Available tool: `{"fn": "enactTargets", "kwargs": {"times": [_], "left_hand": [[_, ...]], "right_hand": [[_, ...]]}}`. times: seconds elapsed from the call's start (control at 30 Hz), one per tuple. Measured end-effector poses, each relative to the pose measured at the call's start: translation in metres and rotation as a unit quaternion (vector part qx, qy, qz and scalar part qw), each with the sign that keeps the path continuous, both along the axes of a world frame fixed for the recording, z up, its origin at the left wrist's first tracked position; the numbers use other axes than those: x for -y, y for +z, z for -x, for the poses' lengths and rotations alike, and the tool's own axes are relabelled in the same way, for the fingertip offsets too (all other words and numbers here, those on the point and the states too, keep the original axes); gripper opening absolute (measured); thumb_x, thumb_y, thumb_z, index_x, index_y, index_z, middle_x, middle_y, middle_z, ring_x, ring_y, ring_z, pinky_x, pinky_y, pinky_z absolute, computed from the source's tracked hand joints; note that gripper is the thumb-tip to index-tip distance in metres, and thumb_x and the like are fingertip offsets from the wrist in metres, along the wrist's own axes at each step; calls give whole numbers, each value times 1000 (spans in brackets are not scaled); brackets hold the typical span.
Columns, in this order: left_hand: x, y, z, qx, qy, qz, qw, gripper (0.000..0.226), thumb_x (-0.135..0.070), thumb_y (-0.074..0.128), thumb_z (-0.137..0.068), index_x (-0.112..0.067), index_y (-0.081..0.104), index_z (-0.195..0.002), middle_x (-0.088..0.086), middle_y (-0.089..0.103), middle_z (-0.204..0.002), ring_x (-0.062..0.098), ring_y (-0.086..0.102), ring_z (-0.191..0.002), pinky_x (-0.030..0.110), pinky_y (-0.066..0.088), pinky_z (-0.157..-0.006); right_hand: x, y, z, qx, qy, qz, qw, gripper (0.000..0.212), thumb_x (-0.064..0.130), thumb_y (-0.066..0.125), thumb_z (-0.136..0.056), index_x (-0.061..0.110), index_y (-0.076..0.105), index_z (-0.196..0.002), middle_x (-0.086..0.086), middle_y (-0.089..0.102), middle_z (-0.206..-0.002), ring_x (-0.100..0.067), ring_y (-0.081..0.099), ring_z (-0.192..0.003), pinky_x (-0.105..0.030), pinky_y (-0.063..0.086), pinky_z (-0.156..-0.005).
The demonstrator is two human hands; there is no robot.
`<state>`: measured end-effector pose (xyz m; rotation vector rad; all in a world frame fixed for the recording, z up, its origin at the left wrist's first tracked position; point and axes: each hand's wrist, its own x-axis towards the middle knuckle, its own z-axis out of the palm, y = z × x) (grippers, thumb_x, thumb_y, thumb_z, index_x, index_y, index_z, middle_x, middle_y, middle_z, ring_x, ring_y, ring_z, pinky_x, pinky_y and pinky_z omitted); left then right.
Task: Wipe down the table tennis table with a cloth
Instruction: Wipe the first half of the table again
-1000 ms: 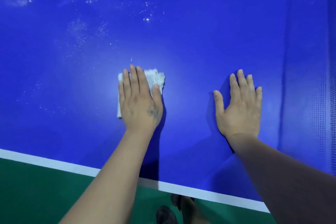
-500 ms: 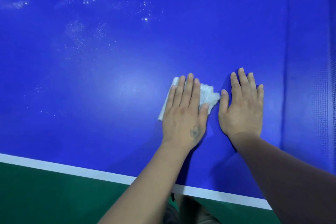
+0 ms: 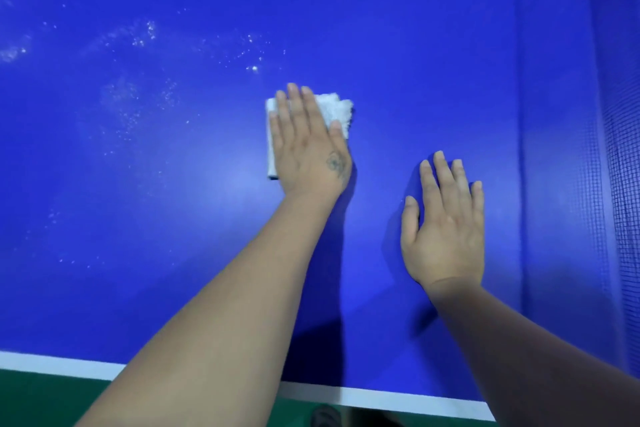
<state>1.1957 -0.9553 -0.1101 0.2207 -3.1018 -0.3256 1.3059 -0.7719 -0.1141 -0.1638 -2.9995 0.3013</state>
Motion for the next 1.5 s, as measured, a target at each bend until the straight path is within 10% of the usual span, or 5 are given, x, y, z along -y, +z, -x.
{"fn": "enactTargets", "kwargs": {"times": [0.17,0.37,0.63,1.17,1.5], "left_hand": [[-44,1,-72,-13,-154,-2,988,66,-38,23,-115,-3,13,-170,15,7,-180,31,0,-167,49,8,-134],[11,5,-141,10,-84,4,996,66,-40,29,-115,-5,17,-170,12,10,-180,27,2,-167,50,14,-135],[67,-3,-72,14,39,25,999,70,-42,16,-113,-1,13,-170,18,9,-179,33,2,-167,52,6,-135],[56,1,-30,1,-166,-19,986,66,-38,26,-114,-3,18,-170,12,9,-180,26,0,-167,52,12,-134],[108,2,-5,31,-66,46,996,66,-39,21,-116,-1,12,-170,17,4,-179,33,-3,-167,55,12,-134]], "right_hand": [[0,0,0,2,3,3,1000,59,34,35,-110,10,40,-163,-4,28,-174,-25,18,-164,-55,15,-132],[1,6,-1,27,4,19,999,59,36,32,-109,13,38,-163,0,25,-175,-23,15,-164,-54,14,-132],[4,13,50,-37,66,89,993,38,15,59,-104,7,62,-140,-7,53,-158,-30,48,-148,-50,24,-130],[36,4,165,-25,3,76,997,49,29,46,-109,11,51,-154,-2,39,-169,-23,27,-161,-43,18,-133],[36,-1,165,-54,4,93,994,49,29,46,-107,9,55,-150,-2,44,-166,-25,31,-159,-46,21,-132]]}}
